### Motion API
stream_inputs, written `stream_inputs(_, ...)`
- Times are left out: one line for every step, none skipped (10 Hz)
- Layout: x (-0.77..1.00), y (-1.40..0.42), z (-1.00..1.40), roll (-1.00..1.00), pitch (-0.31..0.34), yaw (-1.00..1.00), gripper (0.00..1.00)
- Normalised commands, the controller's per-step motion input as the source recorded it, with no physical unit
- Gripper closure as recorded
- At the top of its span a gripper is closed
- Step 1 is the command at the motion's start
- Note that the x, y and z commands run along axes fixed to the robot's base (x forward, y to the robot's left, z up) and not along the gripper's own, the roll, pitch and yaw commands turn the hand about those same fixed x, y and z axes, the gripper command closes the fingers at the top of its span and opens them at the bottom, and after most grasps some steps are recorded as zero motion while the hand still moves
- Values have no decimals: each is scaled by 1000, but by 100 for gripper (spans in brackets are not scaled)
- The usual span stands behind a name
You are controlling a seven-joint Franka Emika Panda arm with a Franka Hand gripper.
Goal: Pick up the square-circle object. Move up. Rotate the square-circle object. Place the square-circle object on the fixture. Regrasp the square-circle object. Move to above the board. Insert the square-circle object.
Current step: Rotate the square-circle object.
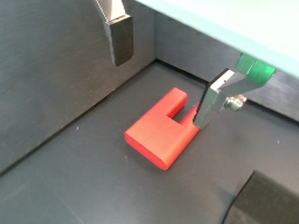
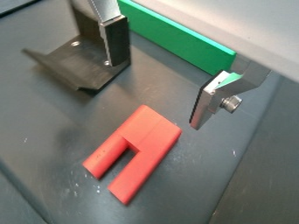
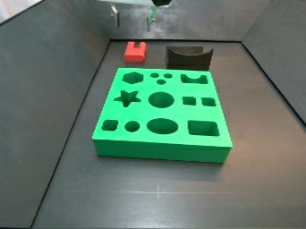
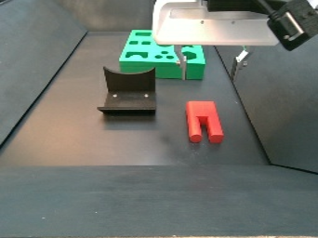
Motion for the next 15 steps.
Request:
stream_inputs(39,1,-34,18,-63,390,0)
stream_inputs(36,1,-36,17,-62,249,0)
stream_inputs(0,0,-1000,0,0,0,0)
stream_inputs(7,0,-1000,-1,-10,-51,0)
stream_inputs(12,-1,-1000,-10,-20,-45,0)
stream_inputs(16,2,-1000,-24,-27,-33,0)
stream_inputs(22,3,-1000,-39,-32,-21,0)
stream_inputs(35,3,-1000,-61,-36,-4,0)
stream_inputs(45,4,-1000,-76,-35,6,0)
stream_inputs(51,6,-860,-92,-31,14,0)
stream_inputs(54,7,-782,-99,-31,16,0)
stream_inputs(52,12,-634,-108,-32,16,0)
stream_inputs(49,15,-527,-114,-36,14,0)
stream_inputs(46,17,-388,-122,-41,10,0)
stream_inputs(42,18,-322,-127,-46,10,0)
